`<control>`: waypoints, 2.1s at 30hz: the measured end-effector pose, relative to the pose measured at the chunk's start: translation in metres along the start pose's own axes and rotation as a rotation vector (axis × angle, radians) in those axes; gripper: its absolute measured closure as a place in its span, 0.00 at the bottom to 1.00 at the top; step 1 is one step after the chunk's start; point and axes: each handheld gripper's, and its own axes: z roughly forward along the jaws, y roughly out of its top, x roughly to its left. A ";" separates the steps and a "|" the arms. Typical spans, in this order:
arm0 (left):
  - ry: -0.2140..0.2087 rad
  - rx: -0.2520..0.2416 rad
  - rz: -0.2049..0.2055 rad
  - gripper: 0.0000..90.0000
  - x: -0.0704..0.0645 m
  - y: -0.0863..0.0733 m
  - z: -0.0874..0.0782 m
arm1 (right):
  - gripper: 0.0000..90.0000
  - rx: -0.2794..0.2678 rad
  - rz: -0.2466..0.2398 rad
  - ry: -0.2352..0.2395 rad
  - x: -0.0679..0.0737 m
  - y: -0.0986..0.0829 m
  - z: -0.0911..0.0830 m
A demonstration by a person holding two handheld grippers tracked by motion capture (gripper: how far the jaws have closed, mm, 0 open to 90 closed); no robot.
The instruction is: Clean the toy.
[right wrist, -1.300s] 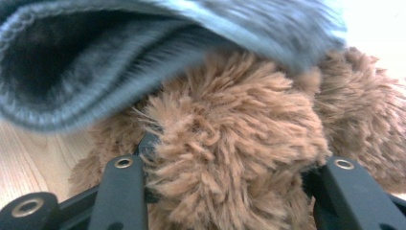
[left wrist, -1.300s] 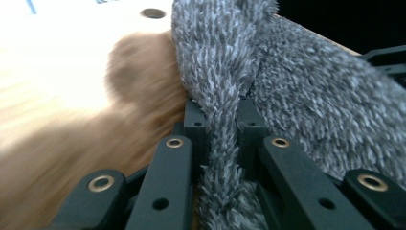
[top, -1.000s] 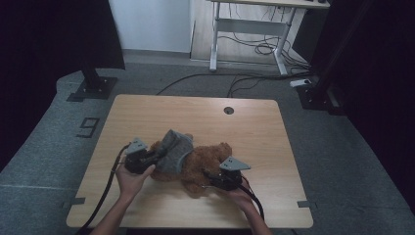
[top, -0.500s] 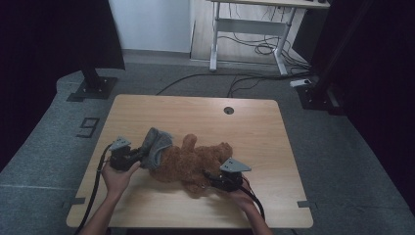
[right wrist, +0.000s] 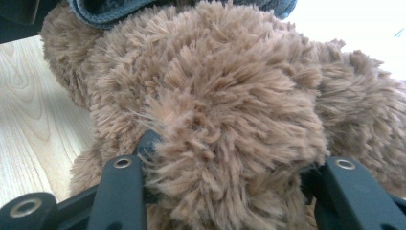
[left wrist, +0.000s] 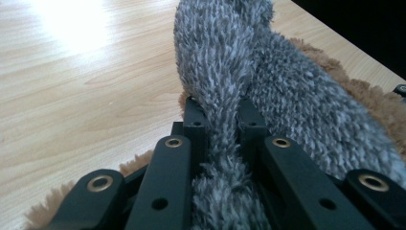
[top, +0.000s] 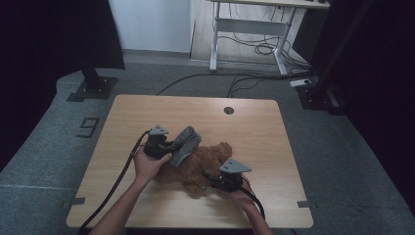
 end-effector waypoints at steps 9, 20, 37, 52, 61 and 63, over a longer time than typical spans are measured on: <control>-0.008 -0.071 0.023 0.89 -0.010 -0.030 -0.006 | 0.30 0.026 0.043 0.047 -0.004 0.004 -0.007; -0.021 -0.142 0.068 0.89 -0.023 -0.053 -0.017 | 0.11 0.075 0.181 0.137 -0.017 0.013 -0.015; 0.026 -0.155 0.046 0.88 -0.004 -0.021 0.002 | 0.51 0.068 0.098 -0.039 -0.013 0.017 0.023; 0.030 -0.143 0.025 0.88 0.005 0.003 0.023 | 0.54 -0.002 0.052 -0.171 -0.031 0.020 0.037; -0.036 -0.174 0.047 0.88 -0.013 -0.024 0.010 | 0.53 -0.016 0.024 -0.124 -0.014 0.004 0.014; -0.047 -0.188 0.071 0.88 -0.021 -0.034 0.005 | 0.52 -0.017 0.017 -0.106 -0.009 -0.003 0.006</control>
